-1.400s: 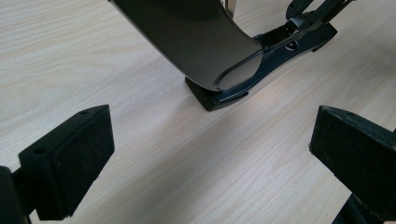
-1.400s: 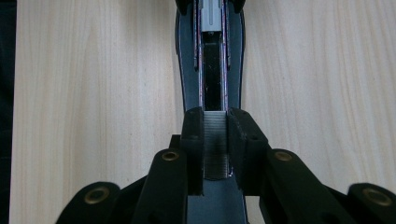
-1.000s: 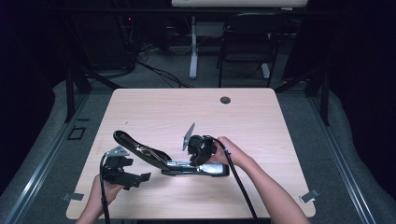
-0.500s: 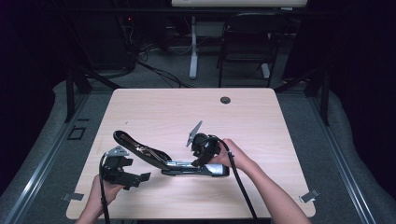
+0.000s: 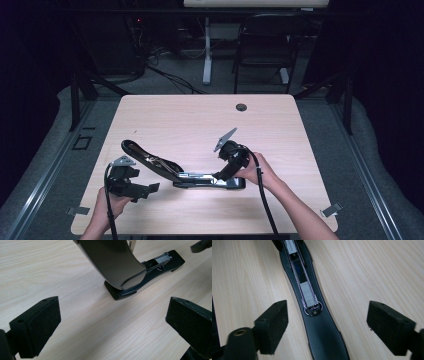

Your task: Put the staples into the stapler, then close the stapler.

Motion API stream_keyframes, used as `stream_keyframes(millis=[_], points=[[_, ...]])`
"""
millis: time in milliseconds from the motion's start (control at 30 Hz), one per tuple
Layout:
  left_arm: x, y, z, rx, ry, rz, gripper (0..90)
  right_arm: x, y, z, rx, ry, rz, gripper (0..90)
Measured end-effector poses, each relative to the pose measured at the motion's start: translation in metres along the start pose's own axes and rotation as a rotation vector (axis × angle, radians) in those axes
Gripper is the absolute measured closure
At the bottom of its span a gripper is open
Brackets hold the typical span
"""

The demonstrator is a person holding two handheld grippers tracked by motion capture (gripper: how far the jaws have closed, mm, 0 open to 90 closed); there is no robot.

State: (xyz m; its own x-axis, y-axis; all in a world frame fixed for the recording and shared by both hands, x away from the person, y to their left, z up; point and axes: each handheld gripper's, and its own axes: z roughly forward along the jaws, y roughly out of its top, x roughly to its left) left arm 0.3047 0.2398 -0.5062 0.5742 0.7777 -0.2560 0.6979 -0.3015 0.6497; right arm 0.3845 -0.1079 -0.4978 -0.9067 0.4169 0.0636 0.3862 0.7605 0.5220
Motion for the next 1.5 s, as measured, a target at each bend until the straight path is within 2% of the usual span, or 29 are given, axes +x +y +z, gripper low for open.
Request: stream_keyframes(millis=[200,533,767,933,1000,1100,1167,1233,1300,1367,1467,1500], points=[[0.002,0.001,-0.001,-0.005,0.027,-0.018,0.0,-0.005,-0.011,-0.005,-0.003,-0.018,0.034,11.7],[0.007,0.000,-0.001,0.008,0.065,-0.043,0.0,-0.003,-0.016,-0.014,-0.030,-0.040,0.055,9.5],[0.015,-0.001,0.000,0.016,0.080,-0.091,0.1,-0.003,-0.016,-0.016,-0.038,-0.037,0.060,10.9],[0.019,-0.001,-0.003,-0.009,0.113,-0.123,1.8,-0.003,-0.016,-0.017,-0.047,-0.041,0.058,11.9],[0.021,0.000,-0.004,-0.022,0.133,-0.137,5.3,-0.003,-0.016,-0.018,-0.048,-0.045,0.061,12.8],[0.024,0.000,-0.003,-0.029,0.142,-0.155,15.8,-0.004,-0.015,-0.019,-0.040,-0.045,0.067,14.3],[0.027,0.000,-0.002,-0.036,0.123,-0.170,22.0,-0.002,-0.015,-0.018,-0.043,-0.054,0.077,15.5],[0.029,0.000,-0.002,-0.041,0.115,-0.177,29.8,-0.002,-0.014,-0.019,-0.039,-0.060,0.061,17.3],[0.029,0.001,-0.002,-0.071,0.114,-0.177,35.6,-0.001,-0.013,-0.020,-0.048,-0.068,0.058,19.3],[0.029,0.001,-0.004,-0.105,0.114,-0.178,45.0,-0.001,-0.014,-0.021,-0.079,-0.073,0.083,20.4],[0.031,0.003,-0.006,-0.146,0.116,-0.170,56.7,-0.002,-0.013,-0.026,-0.089,-0.073,0.089,24.5],[0.031,0.003,-0.006,-0.174,0.126,-0.174,61.2,-0.002,-0.013,-0.027,-0.091,-0.079,0.086,25.2]])
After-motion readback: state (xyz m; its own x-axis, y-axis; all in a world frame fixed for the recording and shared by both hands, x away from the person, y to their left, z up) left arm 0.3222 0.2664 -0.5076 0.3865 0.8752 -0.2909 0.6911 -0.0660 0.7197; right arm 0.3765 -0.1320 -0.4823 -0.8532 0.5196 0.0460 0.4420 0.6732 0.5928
